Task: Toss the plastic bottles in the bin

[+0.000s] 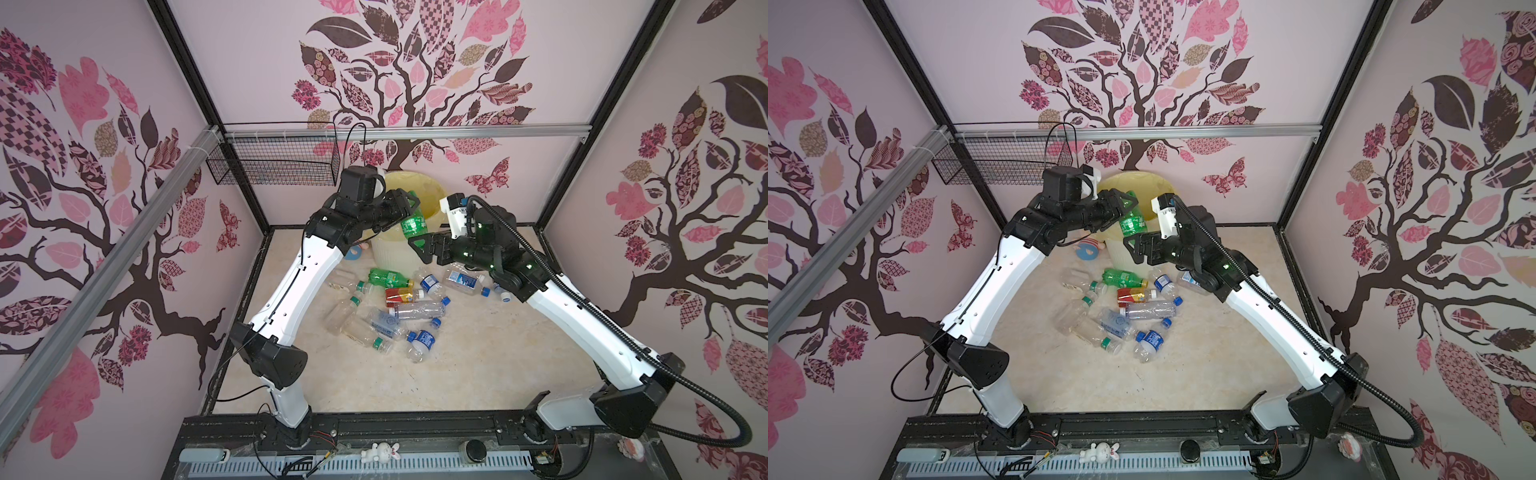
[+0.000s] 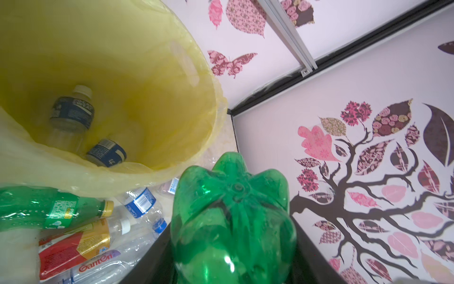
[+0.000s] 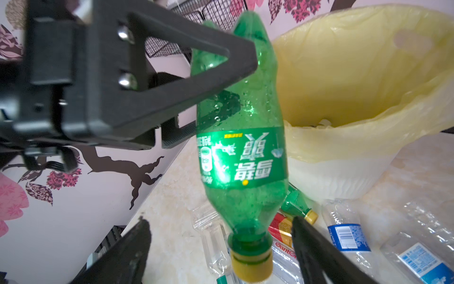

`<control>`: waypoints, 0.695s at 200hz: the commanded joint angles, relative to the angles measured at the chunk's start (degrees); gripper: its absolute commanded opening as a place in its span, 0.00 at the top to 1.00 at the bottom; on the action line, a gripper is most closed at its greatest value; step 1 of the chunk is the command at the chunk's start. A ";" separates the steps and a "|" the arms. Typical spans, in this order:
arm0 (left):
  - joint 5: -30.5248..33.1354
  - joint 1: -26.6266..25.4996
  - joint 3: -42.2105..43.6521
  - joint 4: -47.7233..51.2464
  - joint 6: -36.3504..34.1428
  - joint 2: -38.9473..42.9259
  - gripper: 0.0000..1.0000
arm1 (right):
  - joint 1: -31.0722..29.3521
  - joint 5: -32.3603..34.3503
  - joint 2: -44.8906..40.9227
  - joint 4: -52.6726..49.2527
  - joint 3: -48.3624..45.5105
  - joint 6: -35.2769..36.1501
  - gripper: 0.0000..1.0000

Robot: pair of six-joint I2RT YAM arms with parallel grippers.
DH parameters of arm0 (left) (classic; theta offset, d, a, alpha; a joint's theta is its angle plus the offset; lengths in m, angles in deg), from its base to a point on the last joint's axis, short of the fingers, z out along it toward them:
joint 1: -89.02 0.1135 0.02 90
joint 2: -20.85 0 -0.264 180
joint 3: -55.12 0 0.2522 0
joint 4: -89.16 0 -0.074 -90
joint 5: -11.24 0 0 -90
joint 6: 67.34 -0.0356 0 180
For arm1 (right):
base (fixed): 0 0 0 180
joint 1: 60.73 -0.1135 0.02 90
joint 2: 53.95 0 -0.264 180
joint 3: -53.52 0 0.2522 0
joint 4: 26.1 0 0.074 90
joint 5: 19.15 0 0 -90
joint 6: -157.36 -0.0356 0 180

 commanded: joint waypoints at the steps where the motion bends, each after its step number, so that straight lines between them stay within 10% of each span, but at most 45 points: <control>1: 6.19 1.36 -3.44 -4.74 -1.66 0.98 0.51 | -0.24 2.35 -0.65 0.56 3.93 -1.25 0.00; 139: 28.86 1.69 -18.83 -23.97 -20.69 -3.62 0.49 | -0.28 9.46 0.83 -2.36 11.37 -5.12 0.00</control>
